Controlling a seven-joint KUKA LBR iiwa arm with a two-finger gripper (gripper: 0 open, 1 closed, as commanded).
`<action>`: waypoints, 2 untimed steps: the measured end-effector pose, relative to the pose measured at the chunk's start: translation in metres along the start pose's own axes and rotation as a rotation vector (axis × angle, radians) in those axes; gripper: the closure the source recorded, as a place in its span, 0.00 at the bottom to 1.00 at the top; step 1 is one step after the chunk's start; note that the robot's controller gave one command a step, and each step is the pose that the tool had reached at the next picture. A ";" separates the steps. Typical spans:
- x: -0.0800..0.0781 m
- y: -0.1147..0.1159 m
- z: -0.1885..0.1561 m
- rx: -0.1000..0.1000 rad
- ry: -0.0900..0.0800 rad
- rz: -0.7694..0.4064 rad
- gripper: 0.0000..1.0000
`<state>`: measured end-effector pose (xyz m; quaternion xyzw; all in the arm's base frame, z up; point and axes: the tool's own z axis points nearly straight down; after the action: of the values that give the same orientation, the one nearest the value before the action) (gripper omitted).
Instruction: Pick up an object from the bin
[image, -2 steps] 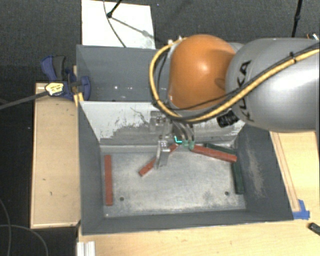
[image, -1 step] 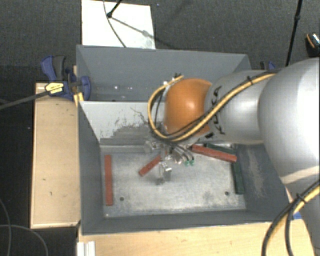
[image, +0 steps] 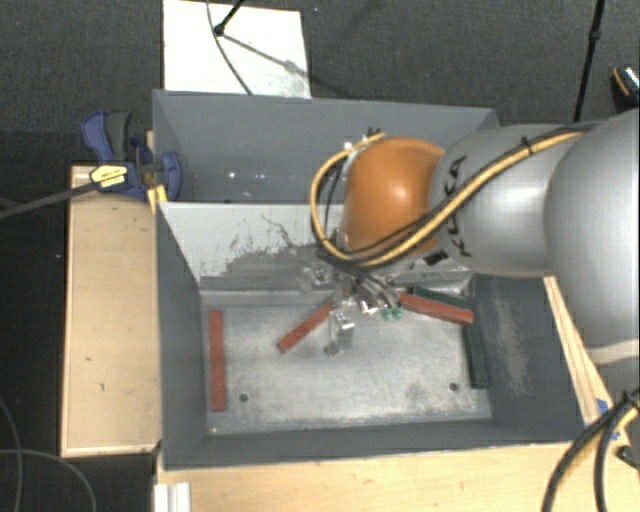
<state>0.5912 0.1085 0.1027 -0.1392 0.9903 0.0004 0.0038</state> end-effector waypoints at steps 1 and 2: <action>0.000 -0.005 0.002 0.000 0.000 -0.050 0.00; -0.001 -0.002 0.033 -0.002 0.008 -0.156 0.00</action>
Offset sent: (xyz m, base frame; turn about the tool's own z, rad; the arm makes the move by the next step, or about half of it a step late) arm 0.0005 -0.0054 -0.0027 -0.0525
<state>0.5924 0.1070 0.0696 -0.2161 0.9764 0.0003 -0.0004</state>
